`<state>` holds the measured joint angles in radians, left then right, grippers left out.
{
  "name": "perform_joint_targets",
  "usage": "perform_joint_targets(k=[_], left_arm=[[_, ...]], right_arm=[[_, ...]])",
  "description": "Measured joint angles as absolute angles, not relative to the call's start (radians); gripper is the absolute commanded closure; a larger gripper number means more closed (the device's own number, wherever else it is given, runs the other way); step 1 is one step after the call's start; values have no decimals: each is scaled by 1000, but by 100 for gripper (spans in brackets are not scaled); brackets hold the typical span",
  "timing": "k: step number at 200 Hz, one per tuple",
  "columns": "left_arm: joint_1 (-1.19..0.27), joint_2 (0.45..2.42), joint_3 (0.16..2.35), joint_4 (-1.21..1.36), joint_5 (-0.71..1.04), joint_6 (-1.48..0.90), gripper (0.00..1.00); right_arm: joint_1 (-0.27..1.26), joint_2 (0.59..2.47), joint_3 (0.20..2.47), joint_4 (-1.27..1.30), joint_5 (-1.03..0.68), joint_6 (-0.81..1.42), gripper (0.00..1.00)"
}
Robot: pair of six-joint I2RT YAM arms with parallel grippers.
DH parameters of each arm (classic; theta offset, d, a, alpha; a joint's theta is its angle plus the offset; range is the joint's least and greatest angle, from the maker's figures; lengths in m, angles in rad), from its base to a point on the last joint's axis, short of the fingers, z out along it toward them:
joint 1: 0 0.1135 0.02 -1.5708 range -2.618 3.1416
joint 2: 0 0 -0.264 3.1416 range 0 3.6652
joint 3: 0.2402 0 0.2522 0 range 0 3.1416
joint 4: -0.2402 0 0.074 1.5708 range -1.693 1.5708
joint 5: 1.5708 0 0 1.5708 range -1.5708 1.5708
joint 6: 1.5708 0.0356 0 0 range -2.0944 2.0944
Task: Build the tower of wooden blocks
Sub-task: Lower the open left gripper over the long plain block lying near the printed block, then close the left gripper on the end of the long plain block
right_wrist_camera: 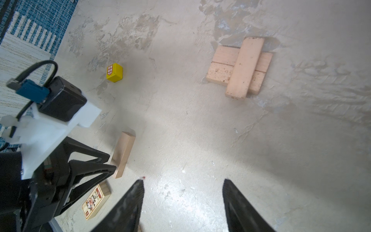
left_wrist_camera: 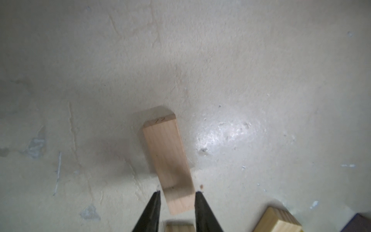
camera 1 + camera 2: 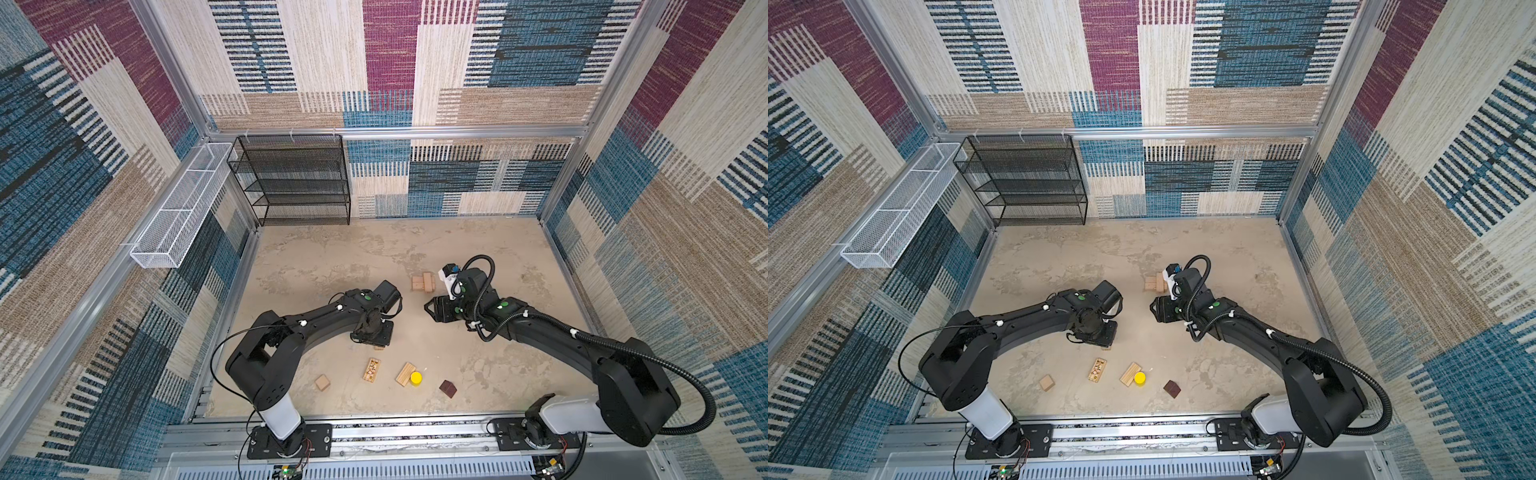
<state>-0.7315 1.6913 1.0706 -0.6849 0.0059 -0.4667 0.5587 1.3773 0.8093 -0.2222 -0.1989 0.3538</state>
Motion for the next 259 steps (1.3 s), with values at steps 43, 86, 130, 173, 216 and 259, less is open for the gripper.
perform_joint_targets(k=[43,86,130,173,216,259], left_arm=[[-731,1700,1072,-678,7,-467,65],[-731,1701,1072,-677,7,-466,66],[-731,1709,1072,-674,6,-466,66],[-733,1716,1071,-673,2,-464,67],[-734,1712,1063,-668,2,-464,71],[-737,1705,1050,-662,2,-464,66]], right_arm=[[559,1380,811,-222,-199,354,34],[559,1380,810,-222,-199,354,34],[559,1368,809,-222,-199,355,34],[559,1346,797,-226,-199,361,34],[559,1335,797,-228,-199,365,34],[559,1357,812,-230,-201,365,34]])
